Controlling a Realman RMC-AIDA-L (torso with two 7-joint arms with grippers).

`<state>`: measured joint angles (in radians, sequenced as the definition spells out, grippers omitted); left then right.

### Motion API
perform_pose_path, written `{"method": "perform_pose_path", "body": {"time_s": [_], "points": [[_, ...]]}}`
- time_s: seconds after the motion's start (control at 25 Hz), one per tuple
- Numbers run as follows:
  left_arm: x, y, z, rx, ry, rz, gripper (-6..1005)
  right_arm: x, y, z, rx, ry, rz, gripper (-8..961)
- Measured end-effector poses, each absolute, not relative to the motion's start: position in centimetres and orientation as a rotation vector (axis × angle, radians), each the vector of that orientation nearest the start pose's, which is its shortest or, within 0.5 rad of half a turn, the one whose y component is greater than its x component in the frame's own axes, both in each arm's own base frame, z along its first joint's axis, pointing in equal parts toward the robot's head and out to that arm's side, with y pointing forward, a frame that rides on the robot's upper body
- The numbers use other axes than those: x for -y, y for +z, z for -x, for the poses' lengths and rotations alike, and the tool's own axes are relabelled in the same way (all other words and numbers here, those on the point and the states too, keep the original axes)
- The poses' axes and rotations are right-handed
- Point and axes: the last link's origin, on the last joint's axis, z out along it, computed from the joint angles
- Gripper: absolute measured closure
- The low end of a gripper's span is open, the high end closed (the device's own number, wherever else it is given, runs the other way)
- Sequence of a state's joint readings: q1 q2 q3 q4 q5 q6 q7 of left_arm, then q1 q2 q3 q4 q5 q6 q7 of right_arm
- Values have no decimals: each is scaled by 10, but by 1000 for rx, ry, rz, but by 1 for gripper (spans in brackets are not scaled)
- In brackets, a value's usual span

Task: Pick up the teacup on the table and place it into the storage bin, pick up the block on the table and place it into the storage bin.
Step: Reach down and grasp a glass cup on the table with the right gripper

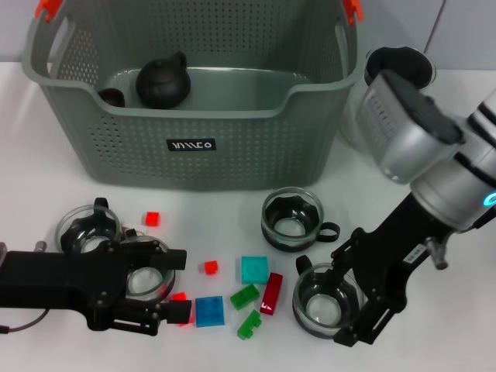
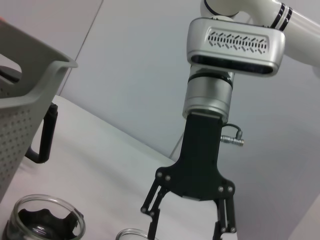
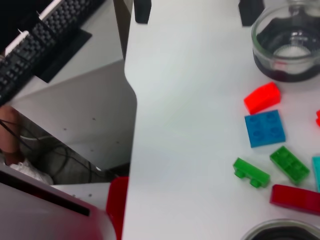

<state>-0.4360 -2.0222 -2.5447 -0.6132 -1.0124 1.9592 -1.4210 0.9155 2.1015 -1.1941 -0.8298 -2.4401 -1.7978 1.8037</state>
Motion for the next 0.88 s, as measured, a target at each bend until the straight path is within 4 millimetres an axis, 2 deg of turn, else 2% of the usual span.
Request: {"method": "perform_pose_path", "body": {"time_s": [0.32, 0.88], "points": [[-257, 24, 287, 816, -860, 2957, 95, -338, -64, -147, -173, -572, 3358, 39], [-258, 24, 289, 822, -843, 2945, 95, -334, -90, -154, -45, -746, 3297, 78]]}}
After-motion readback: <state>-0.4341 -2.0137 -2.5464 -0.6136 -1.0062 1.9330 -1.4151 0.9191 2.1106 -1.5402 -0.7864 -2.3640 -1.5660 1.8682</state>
